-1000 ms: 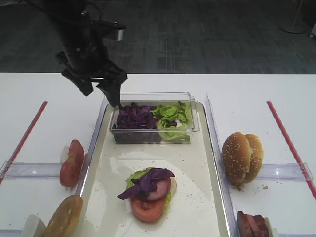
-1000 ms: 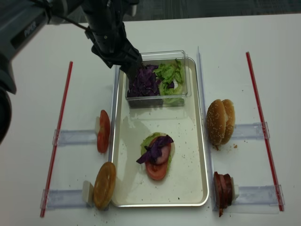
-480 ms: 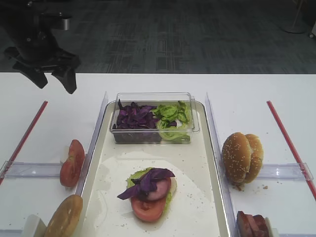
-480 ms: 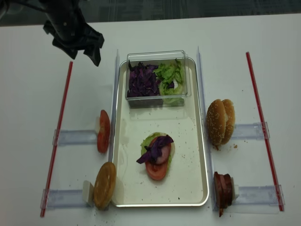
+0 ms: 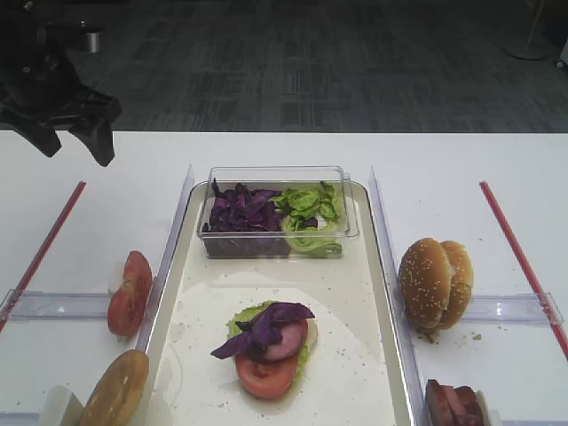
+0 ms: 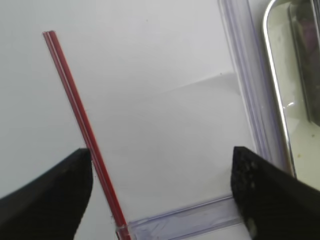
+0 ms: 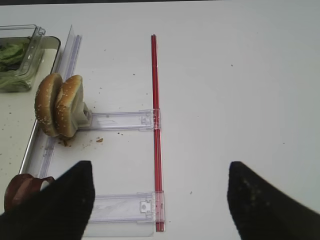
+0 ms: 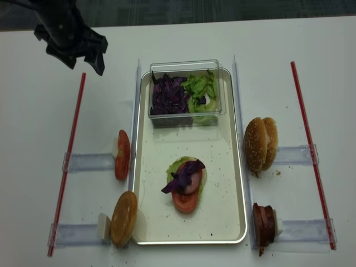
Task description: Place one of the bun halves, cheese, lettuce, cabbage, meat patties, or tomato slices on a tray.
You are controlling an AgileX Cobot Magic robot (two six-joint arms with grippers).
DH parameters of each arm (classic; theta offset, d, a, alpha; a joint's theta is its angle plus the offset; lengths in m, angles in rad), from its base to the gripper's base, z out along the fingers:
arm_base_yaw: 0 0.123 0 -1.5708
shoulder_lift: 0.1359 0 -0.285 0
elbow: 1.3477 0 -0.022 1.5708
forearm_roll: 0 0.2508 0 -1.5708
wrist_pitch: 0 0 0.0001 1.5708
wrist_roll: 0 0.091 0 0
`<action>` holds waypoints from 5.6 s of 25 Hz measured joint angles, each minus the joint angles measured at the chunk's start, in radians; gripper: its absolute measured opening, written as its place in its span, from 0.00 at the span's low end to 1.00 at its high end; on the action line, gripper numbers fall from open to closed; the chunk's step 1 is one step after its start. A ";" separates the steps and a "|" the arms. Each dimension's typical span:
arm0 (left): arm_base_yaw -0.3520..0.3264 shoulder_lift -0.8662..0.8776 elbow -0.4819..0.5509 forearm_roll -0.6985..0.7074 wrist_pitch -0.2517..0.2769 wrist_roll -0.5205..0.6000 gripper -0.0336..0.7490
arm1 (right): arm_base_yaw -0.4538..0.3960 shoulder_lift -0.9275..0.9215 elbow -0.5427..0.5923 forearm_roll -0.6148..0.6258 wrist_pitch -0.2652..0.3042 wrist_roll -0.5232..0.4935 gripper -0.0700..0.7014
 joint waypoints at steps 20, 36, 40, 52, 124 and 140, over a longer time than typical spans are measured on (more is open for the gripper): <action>0.000 0.000 0.000 0.045 0.002 0.000 0.71 | 0.000 0.000 0.000 0.000 0.000 0.000 0.83; 0.000 -0.188 0.127 0.046 0.007 -0.008 0.71 | 0.000 0.000 0.000 0.000 0.000 0.000 0.83; 0.000 -0.261 0.222 0.046 0.007 -0.022 0.71 | 0.000 0.000 0.000 0.000 0.000 0.000 0.83; 0.000 -0.538 0.540 0.046 0.007 -0.048 0.71 | 0.000 0.000 0.000 0.000 0.000 0.000 0.83; 0.006 -1.995 1.248 0.054 -0.043 -0.185 0.70 | 0.000 0.000 0.000 0.000 0.000 0.000 0.83; 0.006 -1.995 1.248 0.054 -0.043 -0.185 0.70 | 0.000 0.000 0.000 0.000 0.000 0.000 0.83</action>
